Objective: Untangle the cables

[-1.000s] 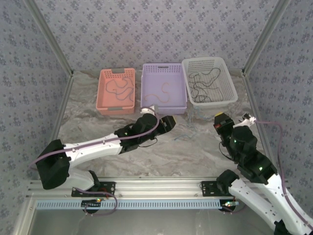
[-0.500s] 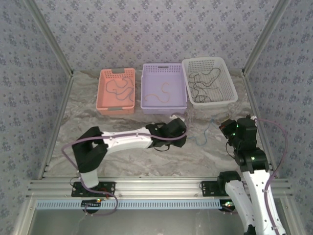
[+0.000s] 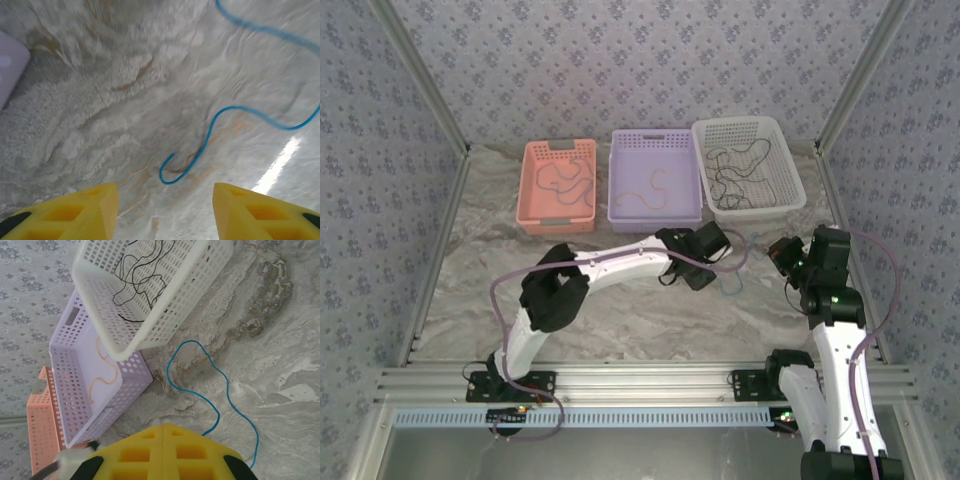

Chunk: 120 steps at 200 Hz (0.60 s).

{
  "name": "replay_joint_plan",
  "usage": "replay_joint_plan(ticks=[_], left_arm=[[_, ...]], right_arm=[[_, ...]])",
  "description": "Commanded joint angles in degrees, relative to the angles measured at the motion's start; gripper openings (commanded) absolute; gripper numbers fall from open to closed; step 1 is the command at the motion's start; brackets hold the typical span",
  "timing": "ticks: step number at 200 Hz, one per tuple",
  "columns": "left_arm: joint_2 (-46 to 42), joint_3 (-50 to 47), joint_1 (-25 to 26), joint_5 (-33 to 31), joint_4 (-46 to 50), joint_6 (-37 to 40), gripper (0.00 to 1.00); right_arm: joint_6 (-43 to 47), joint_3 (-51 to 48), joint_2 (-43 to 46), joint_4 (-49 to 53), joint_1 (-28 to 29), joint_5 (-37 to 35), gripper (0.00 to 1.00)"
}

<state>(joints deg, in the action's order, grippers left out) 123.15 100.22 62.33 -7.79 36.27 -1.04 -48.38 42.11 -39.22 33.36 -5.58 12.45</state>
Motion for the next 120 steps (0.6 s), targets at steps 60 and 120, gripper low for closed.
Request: replay_joint_plan(ticks=[60,120], left_arm=[[6.2,7.72,-2.48,10.39,6.02,6.84,0.51],[9.16,10.56,-3.81,13.34,7.18,6.09,0.42]], right_arm=[[1.03,1.11,-0.87,-1.92,-0.83,2.65,0.0],[1.1,1.29,-0.86,-1.79,-0.82,2.77,0.0]])
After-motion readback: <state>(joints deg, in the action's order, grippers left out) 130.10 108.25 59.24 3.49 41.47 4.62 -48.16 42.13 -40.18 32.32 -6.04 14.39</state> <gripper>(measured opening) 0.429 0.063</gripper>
